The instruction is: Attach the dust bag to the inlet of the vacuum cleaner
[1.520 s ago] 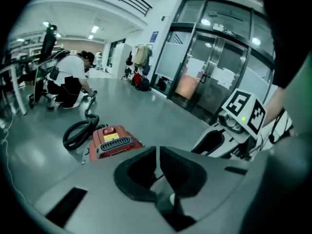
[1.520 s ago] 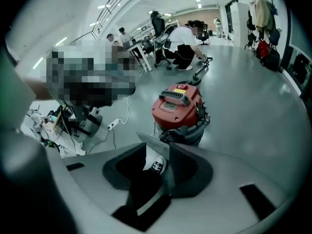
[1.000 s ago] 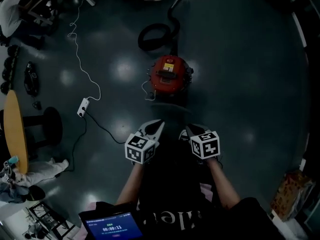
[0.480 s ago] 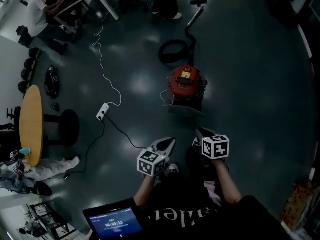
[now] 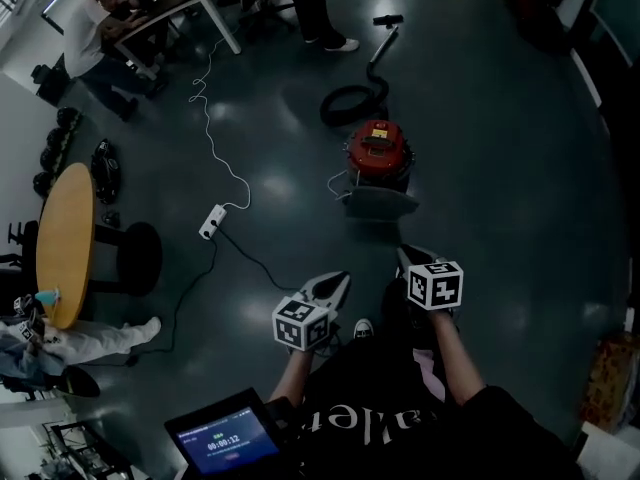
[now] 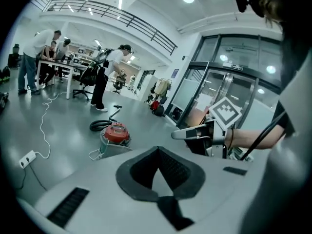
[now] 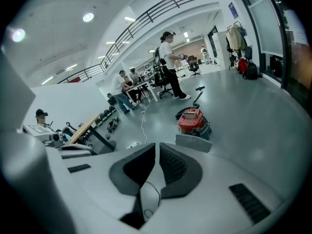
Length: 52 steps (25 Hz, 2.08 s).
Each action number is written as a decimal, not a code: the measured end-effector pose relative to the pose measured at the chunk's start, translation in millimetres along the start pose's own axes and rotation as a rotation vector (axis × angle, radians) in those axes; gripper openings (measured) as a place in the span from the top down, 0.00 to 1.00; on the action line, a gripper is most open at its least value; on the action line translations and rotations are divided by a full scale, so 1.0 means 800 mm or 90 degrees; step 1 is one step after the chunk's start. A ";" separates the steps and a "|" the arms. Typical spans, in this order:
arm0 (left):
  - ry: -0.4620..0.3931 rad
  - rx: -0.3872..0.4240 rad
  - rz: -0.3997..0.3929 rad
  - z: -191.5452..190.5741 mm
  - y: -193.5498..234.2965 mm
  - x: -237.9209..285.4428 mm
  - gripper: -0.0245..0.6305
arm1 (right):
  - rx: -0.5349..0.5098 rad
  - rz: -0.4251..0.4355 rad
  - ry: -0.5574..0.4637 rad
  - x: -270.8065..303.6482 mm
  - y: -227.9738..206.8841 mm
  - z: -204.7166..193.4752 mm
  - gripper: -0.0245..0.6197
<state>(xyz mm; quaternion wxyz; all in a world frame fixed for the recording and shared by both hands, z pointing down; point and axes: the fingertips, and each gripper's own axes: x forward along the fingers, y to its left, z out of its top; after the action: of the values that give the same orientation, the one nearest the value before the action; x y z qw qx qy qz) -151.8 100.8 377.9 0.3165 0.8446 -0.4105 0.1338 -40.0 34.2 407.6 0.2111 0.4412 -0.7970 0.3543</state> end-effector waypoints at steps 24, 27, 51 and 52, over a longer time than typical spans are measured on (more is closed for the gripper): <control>-0.059 -0.013 -0.062 -0.118 -0.150 -0.129 0.96 | -0.098 0.013 -0.009 -0.201 0.116 -0.180 0.90; -0.094 -0.042 -0.057 -0.125 -0.192 -0.138 0.96 | -0.099 0.025 -0.013 -0.237 0.111 -0.205 0.90; -0.087 0.005 -0.004 -0.239 -0.351 -0.161 0.96 | -0.140 0.110 -0.041 -0.366 0.090 -0.310 0.90; -0.087 0.009 -0.007 -0.238 -0.354 -0.161 0.95 | -0.138 0.109 -0.044 -0.367 0.089 -0.311 0.90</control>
<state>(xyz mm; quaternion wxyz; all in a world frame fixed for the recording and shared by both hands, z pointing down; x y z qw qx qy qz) -5.7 433.0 340.7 0.2826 0.8563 -0.4253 0.0771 58.2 409.4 353.7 0.1986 0.3583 -0.8722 0.2673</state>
